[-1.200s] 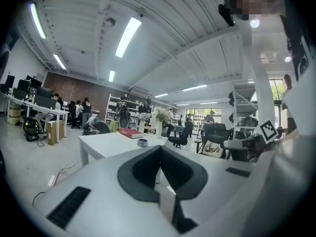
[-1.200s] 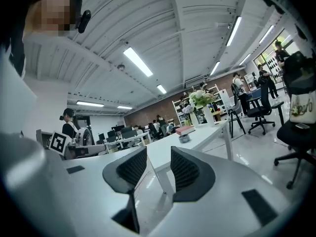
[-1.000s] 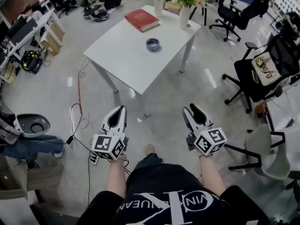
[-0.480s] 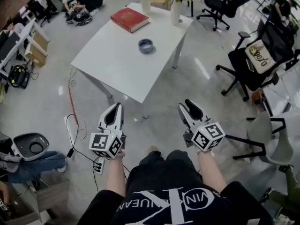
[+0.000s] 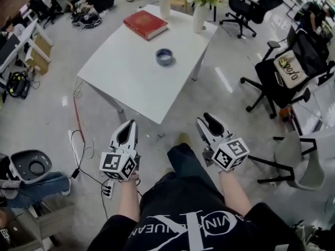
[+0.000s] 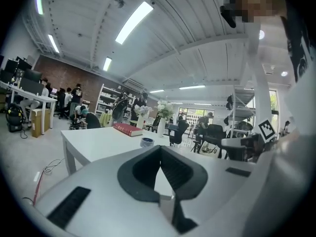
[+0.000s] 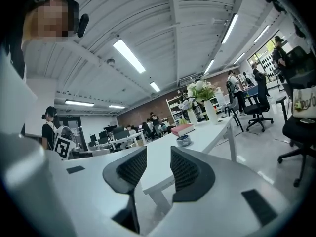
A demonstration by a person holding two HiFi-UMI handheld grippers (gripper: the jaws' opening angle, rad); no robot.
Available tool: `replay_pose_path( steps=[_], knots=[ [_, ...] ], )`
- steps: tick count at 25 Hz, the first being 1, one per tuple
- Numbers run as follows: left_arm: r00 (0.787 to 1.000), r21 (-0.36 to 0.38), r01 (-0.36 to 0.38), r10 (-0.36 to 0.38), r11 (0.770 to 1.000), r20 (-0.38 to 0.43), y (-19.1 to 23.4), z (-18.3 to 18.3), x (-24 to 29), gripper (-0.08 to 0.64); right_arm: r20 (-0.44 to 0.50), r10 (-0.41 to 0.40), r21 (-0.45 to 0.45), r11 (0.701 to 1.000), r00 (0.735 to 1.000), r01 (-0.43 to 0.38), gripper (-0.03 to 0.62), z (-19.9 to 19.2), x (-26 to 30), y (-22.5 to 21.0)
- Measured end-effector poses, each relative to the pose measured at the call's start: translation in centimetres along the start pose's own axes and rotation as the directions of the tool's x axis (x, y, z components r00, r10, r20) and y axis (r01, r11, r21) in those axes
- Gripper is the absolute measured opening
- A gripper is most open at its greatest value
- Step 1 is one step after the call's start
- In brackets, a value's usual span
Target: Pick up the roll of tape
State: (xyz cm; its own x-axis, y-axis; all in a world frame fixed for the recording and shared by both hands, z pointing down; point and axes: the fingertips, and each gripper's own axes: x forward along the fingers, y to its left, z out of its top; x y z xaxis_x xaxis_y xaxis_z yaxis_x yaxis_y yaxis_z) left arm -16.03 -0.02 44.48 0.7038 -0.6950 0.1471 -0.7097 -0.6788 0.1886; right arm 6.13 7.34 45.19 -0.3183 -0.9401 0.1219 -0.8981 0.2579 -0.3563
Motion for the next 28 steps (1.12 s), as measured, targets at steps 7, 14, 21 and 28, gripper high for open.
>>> replay_pose_path(
  steps=[7, 14, 21, 28],
  knots=[
    [0.996, 0.024, -0.074, 0.073, 0.997, 0.043, 4.1, 3.1, 4.1, 0.002, 0.004, 0.069, 0.003, 0.998, 0.998, -0.069, 0.158, 2.4, 7.0, -2.5],
    [0.997, 0.033, -0.078, 0.077, 0.996, 0.031, 5.8, 4.7, 10.9, 0.002, -0.029, 0.105, 0.007, 0.995, 0.994, -0.104, 0.158, 4.6, 13.2, -6.5],
    [0.992, 0.009, -0.122, 0.122, 0.992, 0.013, 8.0, 4.6, 15.7, 0.002, -0.095, 0.14, 0.026, 0.99, 0.986, -0.138, 0.158, 4.9, 18.6, -10.0],
    [0.982, -0.019, -0.188, 0.188, 0.982, 0.003, 10.0, 4.4, 18.5, 0.002, -0.168, 0.192, 0.032, 0.981, 0.967, -0.19, 0.156, 4.8, 23.3, -12.1]
  ],
)
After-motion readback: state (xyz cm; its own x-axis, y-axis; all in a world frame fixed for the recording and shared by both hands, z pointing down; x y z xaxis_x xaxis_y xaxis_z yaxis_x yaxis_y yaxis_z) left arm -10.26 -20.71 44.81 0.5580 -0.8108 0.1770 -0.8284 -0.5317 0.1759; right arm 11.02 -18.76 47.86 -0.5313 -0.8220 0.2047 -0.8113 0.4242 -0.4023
